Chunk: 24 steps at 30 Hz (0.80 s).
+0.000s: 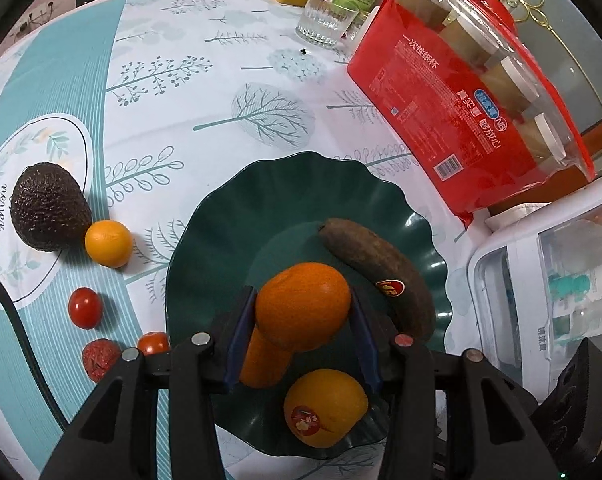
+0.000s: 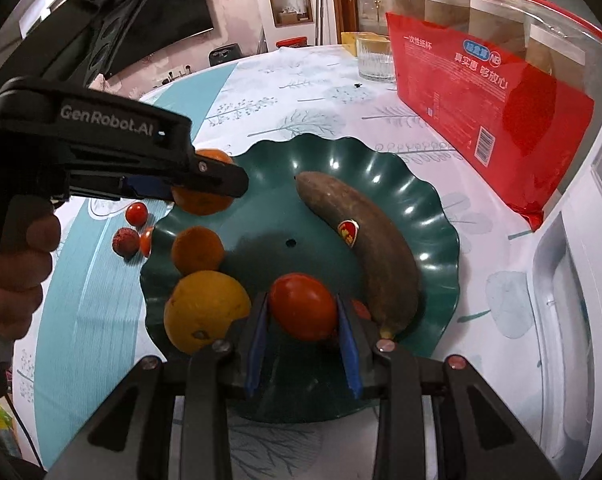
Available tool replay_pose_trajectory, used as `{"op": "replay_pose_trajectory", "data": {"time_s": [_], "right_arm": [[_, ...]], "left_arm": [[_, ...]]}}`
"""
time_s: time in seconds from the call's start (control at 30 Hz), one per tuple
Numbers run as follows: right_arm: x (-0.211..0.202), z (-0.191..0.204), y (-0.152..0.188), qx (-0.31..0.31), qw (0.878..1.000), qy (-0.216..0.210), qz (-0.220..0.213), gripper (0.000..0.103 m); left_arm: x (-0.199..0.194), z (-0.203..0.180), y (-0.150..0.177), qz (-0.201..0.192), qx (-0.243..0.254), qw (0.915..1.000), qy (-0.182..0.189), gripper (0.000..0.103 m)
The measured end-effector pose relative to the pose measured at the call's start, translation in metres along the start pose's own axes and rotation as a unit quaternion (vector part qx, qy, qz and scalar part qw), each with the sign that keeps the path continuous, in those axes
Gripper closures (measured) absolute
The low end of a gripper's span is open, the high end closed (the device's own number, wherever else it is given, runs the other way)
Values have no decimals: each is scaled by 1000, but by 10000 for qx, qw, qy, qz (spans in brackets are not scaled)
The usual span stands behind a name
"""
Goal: Organize fruits
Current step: 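Carry mandarin and tomato onto the green plate and open both tools, then reach the left tool to a red tomato while the right tool reaches a lychee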
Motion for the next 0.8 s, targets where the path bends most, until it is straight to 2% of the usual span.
{"op": "replay_pose_trajectory", "data": {"time_s": [0.17,0.37,0.8], "right_arm": [[-3,4,-2,73,10000,-37,37,63],[-13,12,-2,51,10000,1,-15,61],[-49,37,6,380,9992,-84,-40,58]], "left_arm": [[-7,0,0,-53,22,10000,-11,50],[-28,7,9,-133,-37,9998,-147,45],[-108,38,52,-592,-199,9974,-361,40]]}}
Point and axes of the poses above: each gripper's, at about its wrist camera, not at the fingertips, and x roughly the way its jaws point, z to its left, y to its underside, the point moved 3 cm from there along x, roughly the way its jaws point, and after that the axes turned 14 degrees about x, right-handed, at the moved point
